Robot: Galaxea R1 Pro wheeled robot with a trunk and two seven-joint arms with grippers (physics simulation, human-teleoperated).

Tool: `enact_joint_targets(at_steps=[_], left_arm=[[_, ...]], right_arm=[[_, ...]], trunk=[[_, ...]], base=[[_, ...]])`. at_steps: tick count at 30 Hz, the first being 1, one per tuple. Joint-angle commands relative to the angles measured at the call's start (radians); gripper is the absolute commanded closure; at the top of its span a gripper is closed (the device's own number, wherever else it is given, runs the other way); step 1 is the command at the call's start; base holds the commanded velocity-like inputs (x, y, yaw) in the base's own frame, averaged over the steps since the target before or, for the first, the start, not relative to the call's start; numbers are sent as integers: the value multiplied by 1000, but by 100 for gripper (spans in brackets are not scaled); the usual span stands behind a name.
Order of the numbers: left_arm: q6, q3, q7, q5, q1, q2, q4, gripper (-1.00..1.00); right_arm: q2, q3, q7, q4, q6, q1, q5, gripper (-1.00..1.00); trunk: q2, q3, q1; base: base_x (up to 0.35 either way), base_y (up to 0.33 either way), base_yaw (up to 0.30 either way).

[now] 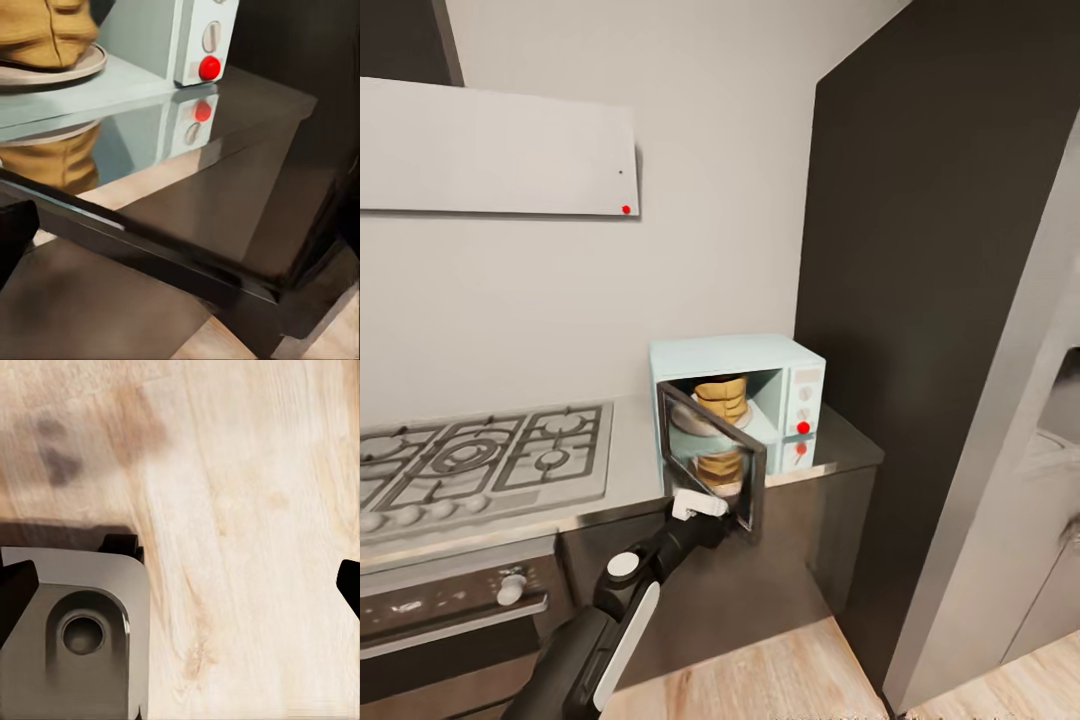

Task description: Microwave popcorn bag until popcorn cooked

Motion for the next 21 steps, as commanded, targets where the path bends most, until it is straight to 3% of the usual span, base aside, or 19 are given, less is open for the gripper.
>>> enact_joint_targets(at_steps=[1, 13, 21], left_arm=[[8, 1, -2, 13, 0, 0, -2, -100], [6, 2, -1, 14, 0, -2, -4, -100], [6, 3, -1, 13, 0, 0, -5, -100]], right_arm=[[-1, -7, 1, 3, -5, -1, 5, -100], [-2, -7, 1, 3, -5, -2, 5, -100], [-2, -7, 2, 3, -5, -1, 5, -100]], trunk=[[-1, -1, 0], [-1, -1, 0], [-1, -1, 0]], base=[[0, 0, -211], [53, 0, -210], [195, 0, -32]])
